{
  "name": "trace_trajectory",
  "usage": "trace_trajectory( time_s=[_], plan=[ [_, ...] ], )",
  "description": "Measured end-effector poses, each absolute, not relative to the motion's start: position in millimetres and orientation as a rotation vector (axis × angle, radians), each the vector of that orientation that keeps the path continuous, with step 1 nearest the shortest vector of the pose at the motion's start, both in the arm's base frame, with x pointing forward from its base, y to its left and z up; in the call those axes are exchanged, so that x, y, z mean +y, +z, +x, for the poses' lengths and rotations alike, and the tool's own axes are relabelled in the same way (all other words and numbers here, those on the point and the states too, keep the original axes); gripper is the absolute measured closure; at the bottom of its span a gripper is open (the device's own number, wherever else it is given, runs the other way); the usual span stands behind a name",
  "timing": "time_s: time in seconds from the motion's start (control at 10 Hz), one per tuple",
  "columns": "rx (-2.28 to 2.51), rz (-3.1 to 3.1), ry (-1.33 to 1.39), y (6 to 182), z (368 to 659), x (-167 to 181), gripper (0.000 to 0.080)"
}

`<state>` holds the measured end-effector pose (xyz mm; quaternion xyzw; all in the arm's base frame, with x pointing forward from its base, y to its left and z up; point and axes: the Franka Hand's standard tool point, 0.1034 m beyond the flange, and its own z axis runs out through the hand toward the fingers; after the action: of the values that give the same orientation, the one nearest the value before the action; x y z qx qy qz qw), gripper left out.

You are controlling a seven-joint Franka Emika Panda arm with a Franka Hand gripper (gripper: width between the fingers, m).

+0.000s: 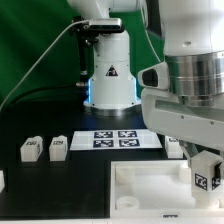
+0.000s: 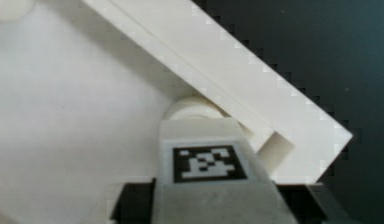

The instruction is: Assemble one leg

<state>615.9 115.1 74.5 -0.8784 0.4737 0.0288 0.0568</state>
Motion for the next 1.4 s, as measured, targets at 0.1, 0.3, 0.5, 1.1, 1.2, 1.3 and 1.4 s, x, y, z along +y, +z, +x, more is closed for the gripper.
trace_trajectory(
  time_s=[0.1,0.3,0.5,1.1,1.2,1.3,1.4],
  plan=[
    [1.630,-2.532,0.093,74.0,617,114,0.0505],
    [1.935,-2.188,0.050,74.0,622,111,0.0505],
    [2.127,-1.962,0.066,73.3,620,116,0.0505],
    [1.331,-2.617,-0.026,81.2,625,123,0.0157],
    [1.188,-2.688,-0.045,80.9,625,123,0.0157],
    [1.032,-2.755,-0.062,80.7,625,122,0.0151],
    [0.854,-2.838,-0.053,80.5,624,122,0.0151]
  ],
)
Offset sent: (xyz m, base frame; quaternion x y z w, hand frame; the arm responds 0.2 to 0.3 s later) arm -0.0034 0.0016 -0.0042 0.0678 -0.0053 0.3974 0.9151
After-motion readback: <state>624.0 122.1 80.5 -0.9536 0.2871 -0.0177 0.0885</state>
